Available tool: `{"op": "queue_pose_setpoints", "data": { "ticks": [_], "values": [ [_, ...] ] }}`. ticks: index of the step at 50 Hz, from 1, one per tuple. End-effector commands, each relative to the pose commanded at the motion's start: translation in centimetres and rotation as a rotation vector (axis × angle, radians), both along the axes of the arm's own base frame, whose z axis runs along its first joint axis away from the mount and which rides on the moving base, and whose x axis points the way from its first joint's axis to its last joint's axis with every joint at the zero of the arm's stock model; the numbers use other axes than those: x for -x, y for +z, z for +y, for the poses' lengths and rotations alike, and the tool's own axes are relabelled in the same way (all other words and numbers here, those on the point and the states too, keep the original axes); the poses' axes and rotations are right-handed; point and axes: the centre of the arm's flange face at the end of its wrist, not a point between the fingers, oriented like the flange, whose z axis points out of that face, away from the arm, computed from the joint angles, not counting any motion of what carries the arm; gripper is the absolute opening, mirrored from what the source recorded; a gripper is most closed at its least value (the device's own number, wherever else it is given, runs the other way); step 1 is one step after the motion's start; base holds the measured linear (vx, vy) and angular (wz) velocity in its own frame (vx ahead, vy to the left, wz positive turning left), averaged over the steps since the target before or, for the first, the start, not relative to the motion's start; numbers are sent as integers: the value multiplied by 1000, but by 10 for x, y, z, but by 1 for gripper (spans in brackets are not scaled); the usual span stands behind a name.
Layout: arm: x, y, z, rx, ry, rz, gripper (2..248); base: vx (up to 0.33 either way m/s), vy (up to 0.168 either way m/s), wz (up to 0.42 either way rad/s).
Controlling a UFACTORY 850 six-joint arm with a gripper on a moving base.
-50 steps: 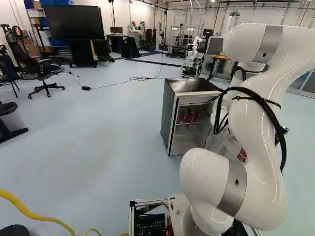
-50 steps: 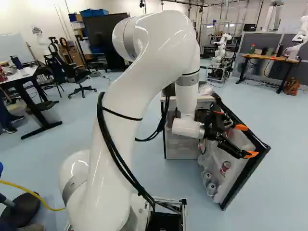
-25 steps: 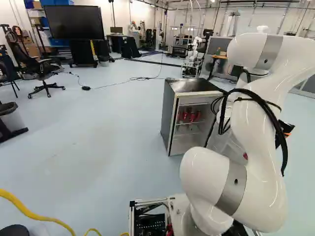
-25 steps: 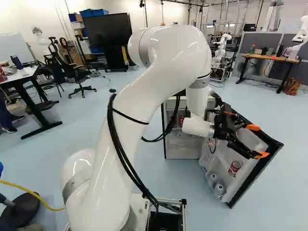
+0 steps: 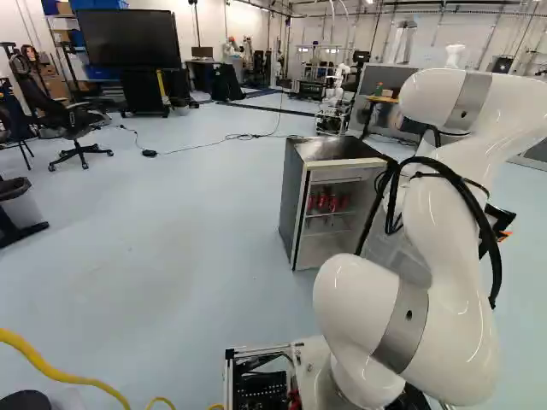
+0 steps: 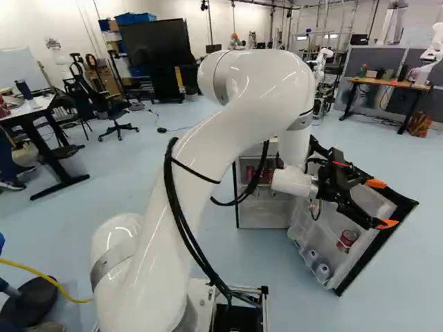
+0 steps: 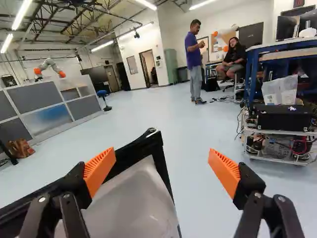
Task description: Grab a drink from the fridge
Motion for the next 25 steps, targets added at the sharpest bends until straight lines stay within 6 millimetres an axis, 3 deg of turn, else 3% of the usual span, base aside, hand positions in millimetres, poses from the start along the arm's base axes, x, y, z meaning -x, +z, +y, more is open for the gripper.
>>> {"op": "queue_pose_setpoints", "data": {
  "ticks": [25],
  "values": [
    [18, 11, 45, -22, 214, 77, 247, 0, 0, 0]
  ]
}}
